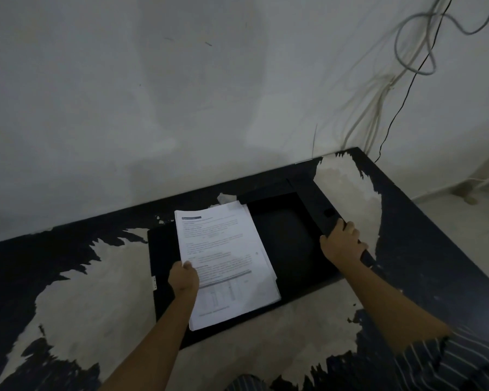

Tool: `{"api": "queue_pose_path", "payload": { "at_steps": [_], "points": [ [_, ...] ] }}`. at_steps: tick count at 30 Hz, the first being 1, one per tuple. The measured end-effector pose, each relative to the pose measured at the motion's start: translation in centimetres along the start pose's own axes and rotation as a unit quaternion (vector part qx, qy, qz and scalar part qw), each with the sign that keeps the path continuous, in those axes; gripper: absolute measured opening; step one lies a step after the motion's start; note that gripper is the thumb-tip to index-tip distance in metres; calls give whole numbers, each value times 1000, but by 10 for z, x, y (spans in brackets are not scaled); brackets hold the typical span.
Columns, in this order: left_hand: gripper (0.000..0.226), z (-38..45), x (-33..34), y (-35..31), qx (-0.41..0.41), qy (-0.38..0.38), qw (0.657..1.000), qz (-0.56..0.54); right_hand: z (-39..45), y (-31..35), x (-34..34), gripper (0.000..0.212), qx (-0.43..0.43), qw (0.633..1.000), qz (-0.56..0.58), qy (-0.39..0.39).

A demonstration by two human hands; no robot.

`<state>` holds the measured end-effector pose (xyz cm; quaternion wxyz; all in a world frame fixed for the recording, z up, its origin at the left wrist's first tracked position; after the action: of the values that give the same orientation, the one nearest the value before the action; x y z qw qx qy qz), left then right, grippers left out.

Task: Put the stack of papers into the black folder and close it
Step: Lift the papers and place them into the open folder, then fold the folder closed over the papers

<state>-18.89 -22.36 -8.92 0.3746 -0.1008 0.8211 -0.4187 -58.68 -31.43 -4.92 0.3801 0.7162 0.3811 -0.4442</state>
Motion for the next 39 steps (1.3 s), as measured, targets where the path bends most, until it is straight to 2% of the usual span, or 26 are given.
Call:
{"api": "queue_pose_path", "payload": {
  "at_steps": [5,9,13,16,20,26,31,36,39],
  "points": [
    [31,-12,17,7,-31,36,996,-79,1,2,-3,70,5,1000,-6,4],
    [41,-27,28,-7,-30,44,992,-115,1,3,-3,72,-5,1000,-17,6],
    [38,-37,41,-19,17,52,994,-99,-4,4,-1,71,-12,1000,-8,-8],
    [27,-44,58,-29,69,108,988,-82,-7,5,2,74,-17,1000,-11,-13],
    [32,-59,86,-41,119,205,971,-27,-7,5,3,76,-13,1000,-13,-15],
    [37,-67,117,-50,103,286,945,119,-5,3,3,72,-15,1000,3,-11],
    [53,-83,142,-67,149,335,885,287,-4,3,2,70,-18,1000,11,-11],
    [86,-86,156,-53,130,378,819,412,-3,0,2,72,-27,1000,12,1],
    [89,-85,156,-50,134,379,821,406,-1,-1,2,75,-33,999,16,15]
  ]
}}
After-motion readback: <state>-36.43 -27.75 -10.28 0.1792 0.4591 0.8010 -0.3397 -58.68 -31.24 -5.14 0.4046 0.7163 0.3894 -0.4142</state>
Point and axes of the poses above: each hand's wrist, its own z-axis towards the middle knuckle, its own x-axis out of the palm, y = z × x, the point moved 8 cm from there along z, towards the middle knuckle, and after that the axes turned 1 degree about -z, right-handed, at the moved point
